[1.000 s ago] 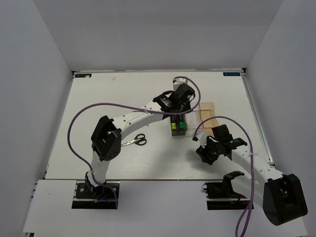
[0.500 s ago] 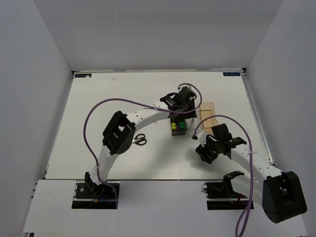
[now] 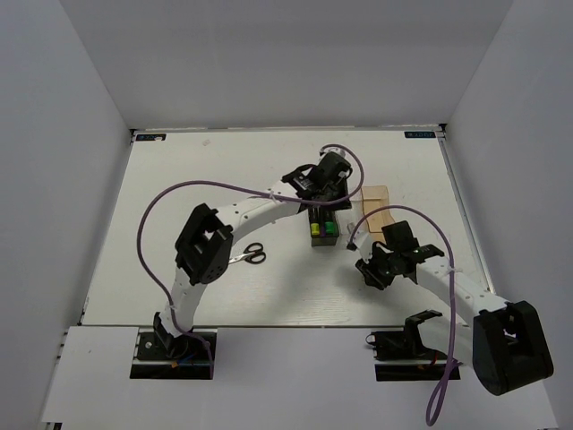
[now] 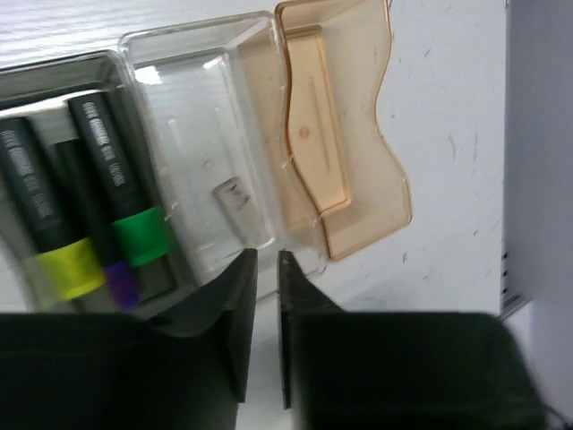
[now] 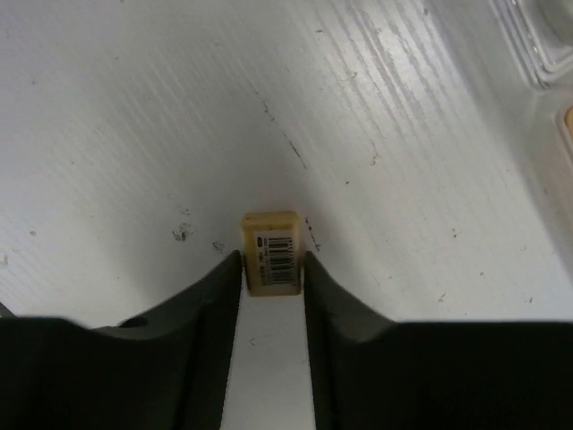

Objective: Sort the stationery into containers
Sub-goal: Pick up the stationery from the center of the board, then place the stationery in the storage box.

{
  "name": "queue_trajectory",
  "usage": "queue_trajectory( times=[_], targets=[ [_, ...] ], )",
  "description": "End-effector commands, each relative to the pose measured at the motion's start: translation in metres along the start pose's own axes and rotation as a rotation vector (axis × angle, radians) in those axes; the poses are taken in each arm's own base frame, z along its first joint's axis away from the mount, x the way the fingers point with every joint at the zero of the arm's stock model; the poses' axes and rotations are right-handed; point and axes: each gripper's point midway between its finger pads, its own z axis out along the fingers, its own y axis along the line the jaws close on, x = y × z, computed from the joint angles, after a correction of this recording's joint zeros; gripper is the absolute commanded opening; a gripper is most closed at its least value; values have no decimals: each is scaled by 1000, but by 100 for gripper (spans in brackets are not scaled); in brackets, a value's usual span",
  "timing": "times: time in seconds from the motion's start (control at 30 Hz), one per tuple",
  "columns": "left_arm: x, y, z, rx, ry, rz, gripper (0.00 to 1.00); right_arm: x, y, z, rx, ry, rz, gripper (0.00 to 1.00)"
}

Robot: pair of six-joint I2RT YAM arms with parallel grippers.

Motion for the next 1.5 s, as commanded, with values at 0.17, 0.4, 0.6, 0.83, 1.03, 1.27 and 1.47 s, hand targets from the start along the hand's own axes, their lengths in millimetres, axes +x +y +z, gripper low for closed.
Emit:
queue_trajectory(
  times=[0.17,0.4,0.6,0.83,1.03,1.27,1.47],
  targets=[
    [-46,24,-167,-48,-256,117,30,18,37,-7,-173,47,-2,0],
    [37,169,-217,-405,-179,47,83,-43,36,-49,-150,-161,-72,0],
    [86,228,-219,-473,-90,-72,87,-111,-21,-88,119,-301,10,0],
    [91,249,-205,-541,-55,-92,75,-138,-89,-82,311,-227,108,0],
    [90,253,-192,-565,-37,-141,62,-161,-110,-59,279,-203,129,46],
    [86,244,-160,-531,8,-235,36,-168,-107,-57,248,-229,145,68],
    [51,229,-140,-528,63,-30,33,-159,-88,-73,246,-291,168,59]
  ],
)
